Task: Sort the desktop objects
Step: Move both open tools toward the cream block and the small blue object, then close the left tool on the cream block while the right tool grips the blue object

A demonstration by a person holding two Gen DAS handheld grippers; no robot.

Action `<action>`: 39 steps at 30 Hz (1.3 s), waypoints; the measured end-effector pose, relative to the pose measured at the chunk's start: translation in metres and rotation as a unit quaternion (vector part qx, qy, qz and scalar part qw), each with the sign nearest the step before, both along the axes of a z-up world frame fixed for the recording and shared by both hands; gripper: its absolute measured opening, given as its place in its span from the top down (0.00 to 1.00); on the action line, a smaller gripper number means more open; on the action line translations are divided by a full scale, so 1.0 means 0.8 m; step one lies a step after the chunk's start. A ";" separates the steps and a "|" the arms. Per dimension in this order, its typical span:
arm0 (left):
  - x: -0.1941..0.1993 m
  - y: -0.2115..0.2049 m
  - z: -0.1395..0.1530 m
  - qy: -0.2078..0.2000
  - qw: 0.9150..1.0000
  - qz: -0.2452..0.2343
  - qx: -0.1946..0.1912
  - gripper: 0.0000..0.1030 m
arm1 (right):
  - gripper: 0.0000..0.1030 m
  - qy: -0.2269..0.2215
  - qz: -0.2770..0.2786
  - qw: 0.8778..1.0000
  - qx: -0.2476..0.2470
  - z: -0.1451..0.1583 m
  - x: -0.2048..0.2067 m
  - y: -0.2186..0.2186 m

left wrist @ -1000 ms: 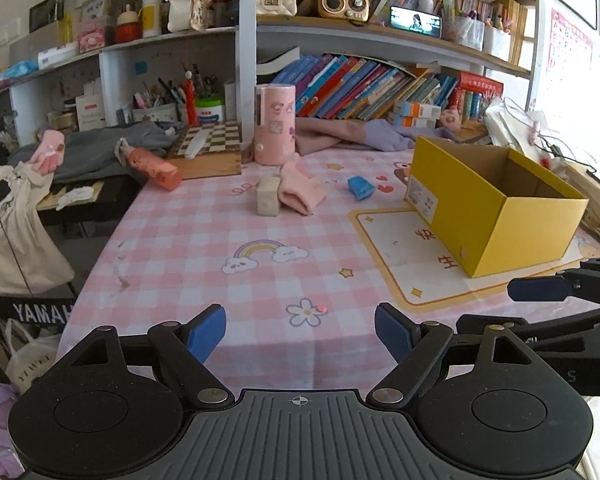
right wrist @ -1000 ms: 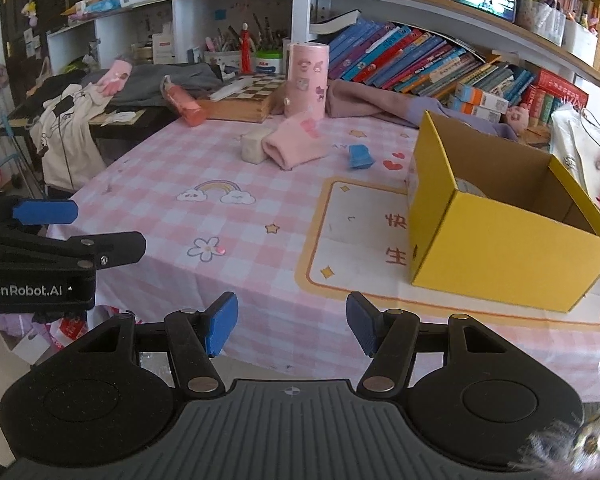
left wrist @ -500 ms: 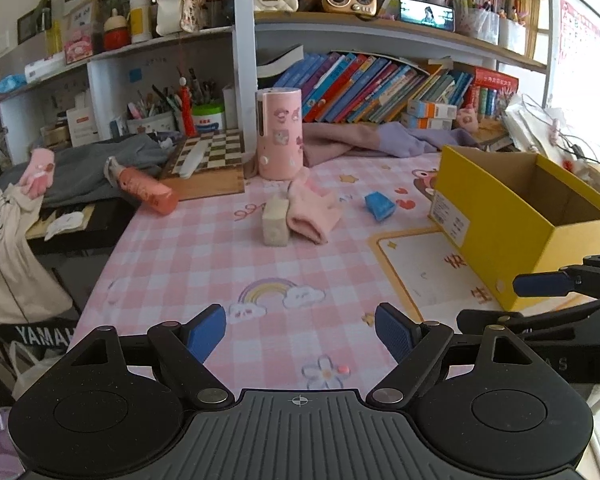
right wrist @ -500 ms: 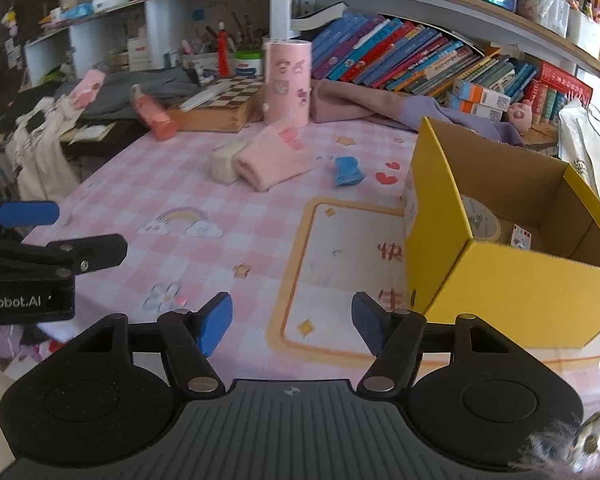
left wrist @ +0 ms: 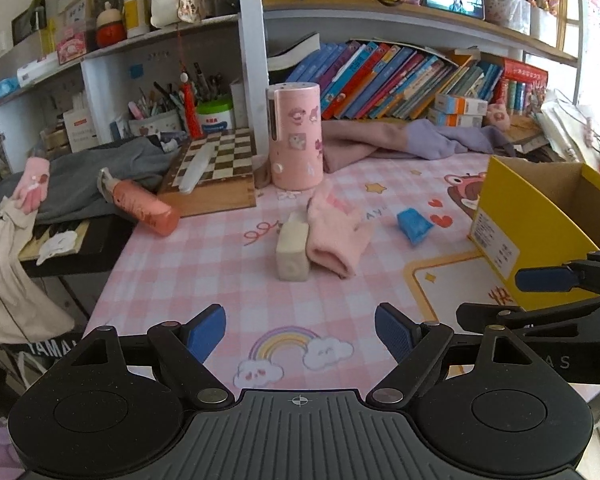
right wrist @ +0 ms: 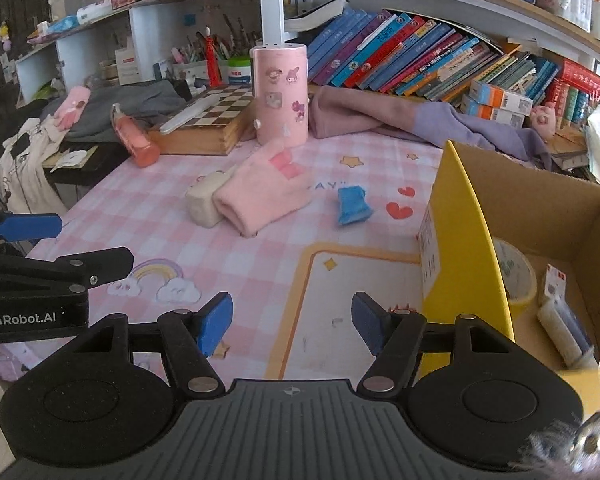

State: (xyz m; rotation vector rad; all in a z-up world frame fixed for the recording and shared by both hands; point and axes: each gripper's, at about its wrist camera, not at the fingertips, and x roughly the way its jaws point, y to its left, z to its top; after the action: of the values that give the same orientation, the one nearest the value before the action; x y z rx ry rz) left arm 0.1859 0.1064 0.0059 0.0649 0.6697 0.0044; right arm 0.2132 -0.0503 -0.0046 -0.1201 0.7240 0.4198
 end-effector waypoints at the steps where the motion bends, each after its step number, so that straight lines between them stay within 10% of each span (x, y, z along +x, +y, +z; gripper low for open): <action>1: 0.005 -0.001 0.000 0.001 1.000 0.000 0.001 0.18 | 0.38 0.001 0.001 1.000 0.001 0.000 0.006 0.001; 25: 0.115 0.013 -0.018 0.021 1.000 0.019 0.010 0.18 | 0.39 0.035 -0.032 0.999 0.013 -0.005 0.150 0.019; 39: 0.160 0.031 -0.039 0.039 0.999 0.028 -0.011 0.20 | 0.56 0.070 -0.070 0.995 -0.026 -0.034 0.224 0.035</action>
State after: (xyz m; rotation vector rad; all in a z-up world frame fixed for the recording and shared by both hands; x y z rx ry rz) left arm 0.3142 0.1310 -0.0250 0.0258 0.7493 0.0497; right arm 0.3924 -0.0219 -0.0320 -0.0886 0.8771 0.2771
